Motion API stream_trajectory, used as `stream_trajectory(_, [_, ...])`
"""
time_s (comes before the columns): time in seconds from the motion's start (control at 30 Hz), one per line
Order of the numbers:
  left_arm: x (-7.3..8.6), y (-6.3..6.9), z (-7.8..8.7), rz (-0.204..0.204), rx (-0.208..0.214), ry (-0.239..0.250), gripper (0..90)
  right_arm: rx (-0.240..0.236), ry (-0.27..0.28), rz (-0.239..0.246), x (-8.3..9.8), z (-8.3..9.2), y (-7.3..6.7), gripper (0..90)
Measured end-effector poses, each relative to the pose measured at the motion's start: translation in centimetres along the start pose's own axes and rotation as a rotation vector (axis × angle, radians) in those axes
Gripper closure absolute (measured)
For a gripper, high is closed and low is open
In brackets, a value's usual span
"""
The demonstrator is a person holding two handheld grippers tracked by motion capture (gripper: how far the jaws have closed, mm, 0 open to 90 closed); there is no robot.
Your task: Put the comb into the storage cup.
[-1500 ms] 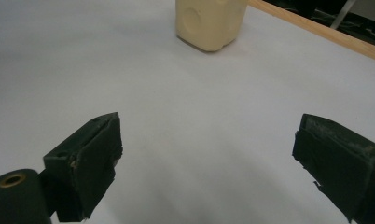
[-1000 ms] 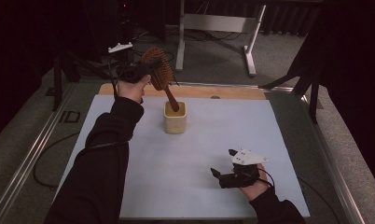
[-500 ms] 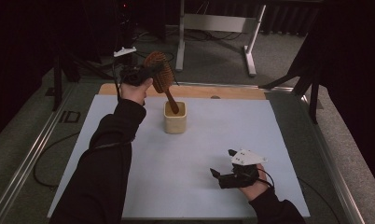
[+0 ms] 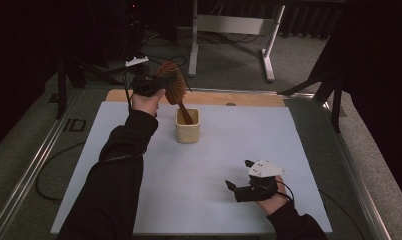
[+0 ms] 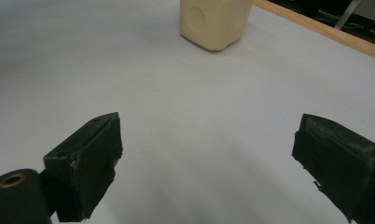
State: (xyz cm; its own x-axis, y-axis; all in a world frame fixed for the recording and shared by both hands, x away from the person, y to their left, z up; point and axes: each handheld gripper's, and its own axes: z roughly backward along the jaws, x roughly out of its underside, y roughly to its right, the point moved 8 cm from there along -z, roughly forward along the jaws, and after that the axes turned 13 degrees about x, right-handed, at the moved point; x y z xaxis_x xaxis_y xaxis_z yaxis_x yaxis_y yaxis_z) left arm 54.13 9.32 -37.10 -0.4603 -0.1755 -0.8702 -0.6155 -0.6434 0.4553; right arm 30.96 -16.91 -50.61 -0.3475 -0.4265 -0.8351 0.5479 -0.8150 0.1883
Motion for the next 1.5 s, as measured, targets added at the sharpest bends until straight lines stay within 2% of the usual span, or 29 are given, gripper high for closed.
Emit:
stream_trajectory(0.43, [1.6, -0.6, -1.0, 0.028, 0.001, -0.020, 52.1, 0.002, 0.002, 0.004, 0.0, 0.0, 0.1, 7.7])
stream_trajectory(0.73, [2.9, -0.8, -1.8, 0.043, 0.016, -0.046, 52.0, 0.003, -0.002, 0.009, 0.1, 0.0, 0.1, 7.7])
stream_trajectory(0.87, [3.6, -0.8, -2.1, 0.065, 0.028, -0.055, 51.9, 0.003, -0.006, 0.009, 0.1, 0.0, 0.1, 7.7])
stream_trajectory(1.17, [4.5, -1.0, -2.3, 0.073, 0.030, -0.075, 51.9, 0.004, -0.007, 0.007, 0.1, 0.0, 0.1, 7.7])
stream_trajectory(1.3, [4.8, -1.0, -2.3, 0.074, 0.040, -0.069, 51.8, 0.003, -0.007, 0.009, 0.1, -0.1, 0.1, 7.7])
stream_trajectory(1.37, [4.9, -1.0, -2.3, 0.059, 0.052, -0.075, 51.5, 0.002, -0.007, 0.010, 0.1, -0.1, 0.1, 7.7])
stream_trajectory(1.5, [5.0, -1.0, -2.3, 0.063, 0.073, -0.090, 48.0, 0.001, -0.010, 0.006, 0.1, -0.1, 0.0, 7.7])
